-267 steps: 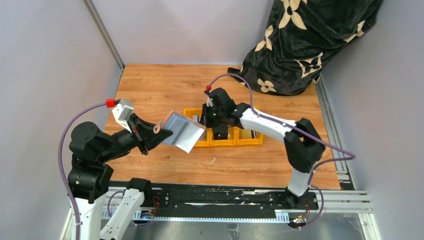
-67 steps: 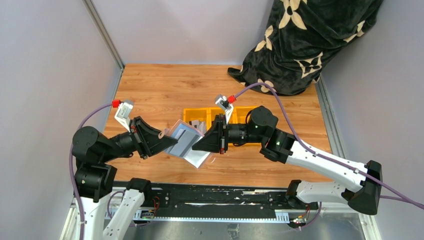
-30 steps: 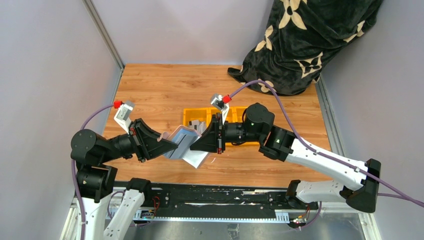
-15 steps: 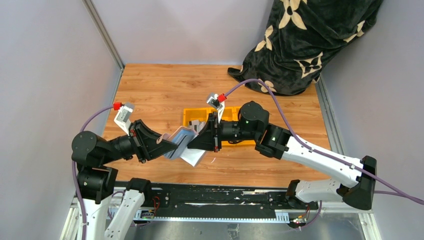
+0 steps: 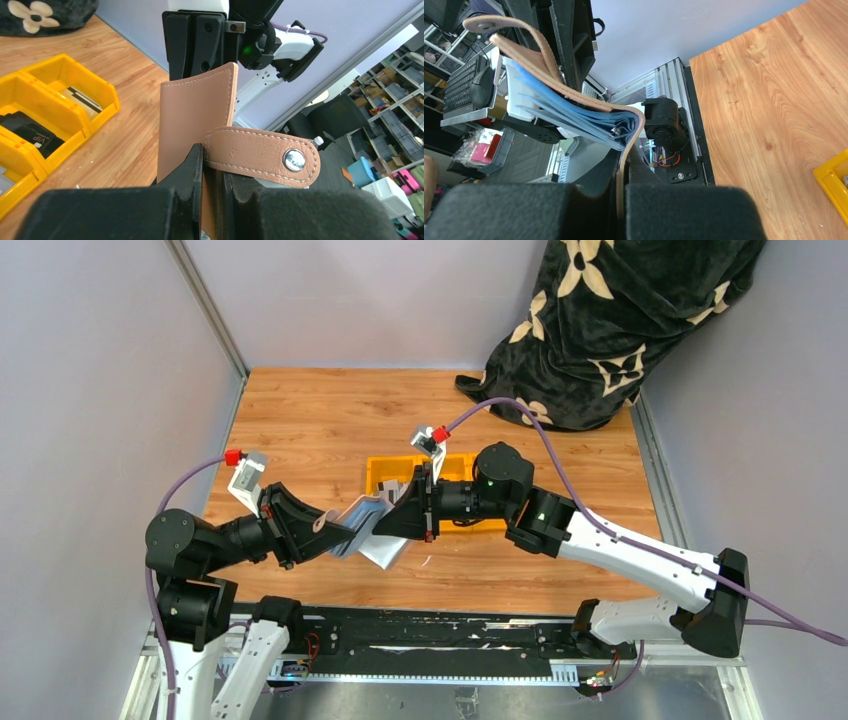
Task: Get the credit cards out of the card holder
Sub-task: Remove the credit card from the card holder.
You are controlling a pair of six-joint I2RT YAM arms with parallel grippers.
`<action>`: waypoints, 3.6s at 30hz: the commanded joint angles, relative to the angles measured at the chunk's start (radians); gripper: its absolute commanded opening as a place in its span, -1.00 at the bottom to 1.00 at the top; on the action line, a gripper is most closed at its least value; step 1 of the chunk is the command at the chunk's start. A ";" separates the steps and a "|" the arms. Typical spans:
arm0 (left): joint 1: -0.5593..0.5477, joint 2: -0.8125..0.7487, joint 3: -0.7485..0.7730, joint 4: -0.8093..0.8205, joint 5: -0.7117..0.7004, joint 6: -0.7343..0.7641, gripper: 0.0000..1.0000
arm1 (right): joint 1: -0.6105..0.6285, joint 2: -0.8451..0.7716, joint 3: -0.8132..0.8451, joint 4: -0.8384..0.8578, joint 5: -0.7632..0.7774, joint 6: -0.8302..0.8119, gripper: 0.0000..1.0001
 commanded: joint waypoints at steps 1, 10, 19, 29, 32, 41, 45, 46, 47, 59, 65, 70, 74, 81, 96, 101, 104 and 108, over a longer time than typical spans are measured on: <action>-0.009 -0.023 -0.059 0.033 0.099 -0.109 -1.00 | 0.004 0.044 0.045 0.234 0.024 0.045 -1.00; -0.009 -0.040 -0.034 0.025 0.107 -0.058 -1.00 | 0.004 0.058 0.020 0.333 0.004 0.079 -1.00; -0.009 -0.030 0.005 -0.012 0.102 -0.020 -1.00 | 0.004 0.023 -0.011 0.305 0.053 0.057 -1.00; -0.009 -0.040 0.063 -0.086 0.108 0.109 -1.00 | -0.009 0.035 0.025 0.188 0.114 0.015 -1.00; -0.009 -0.062 0.078 -0.105 0.089 0.160 -1.00 | -0.010 0.035 0.038 0.164 0.123 -0.006 -1.00; -0.009 -0.033 0.141 -0.295 -0.067 0.328 -1.00 | -0.009 -0.001 0.007 0.196 0.103 -0.023 -1.00; -0.009 -0.039 0.139 -0.361 -0.222 0.412 -1.00 | -0.009 -0.006 0.006 0.218 0.084 -0.005 -1.00; -0.009 -0.045 0.136 -0.395 -0.293 0.438 -1.00 | -0.009 -0.004 0.008 0.225 0.073 0.001 -1.00; -0.009 -0.047 0.136 -0.417 -0.353 0.466 -1.00 | -0.007 -0.002 0.011 0.231 0.061 0.005 -1.00; -0.009 -0.041 0.081 -0.282 -0.162 0.355 0.17 | -0.004 -0.005 0.007 0.243 -0.029 0.017 -1.00; -0.009 -0.016 0.076 -0.259 -0.132 0.329 0.12 | -0.003 0.005 0.034 0.227 -0.083 0.020 -1.00; -0.009 -0.011 0.073 -0.124 -0.103 0.206 0.00 | -0.001 0.010 0.038 0.212 -0.110 0.015 -1.00; -0.009 0.002 0.081 -0.105 -0.101 0.202 -0.33 | -0.001 0.005 0.023 0.204 -0.121 0.016 -1.00; -0.009 0.007 0.078 -0.078 -0.066 0.174 -0.90 | -0.005 -0.048 0.003 0.099 -0.085 -0.033 -0.95; -0.009 0.010 0.073 -0.033 0.006 0.138 -1.00 | -0.142 -0.216 0.013 -0.081 -0.065 -0.061 0.49; -0.009 0.008 0.058 0.007 0.026 0.095 -1.00 | -0.141 -0.149 0.013 0.066 -0.180 0.050 0.58; -0.009 0.005 0.055 0.016 0.026 0.087 -1.00 | -0.135 -0.113 0.007 0.113 -0.213 0.079 0.59; -0.009 0.002 0.049 0.029 0.025 0.073 -1.00 | -0.108 -0.088 0.000 0.156 -0.218 0.080 0.48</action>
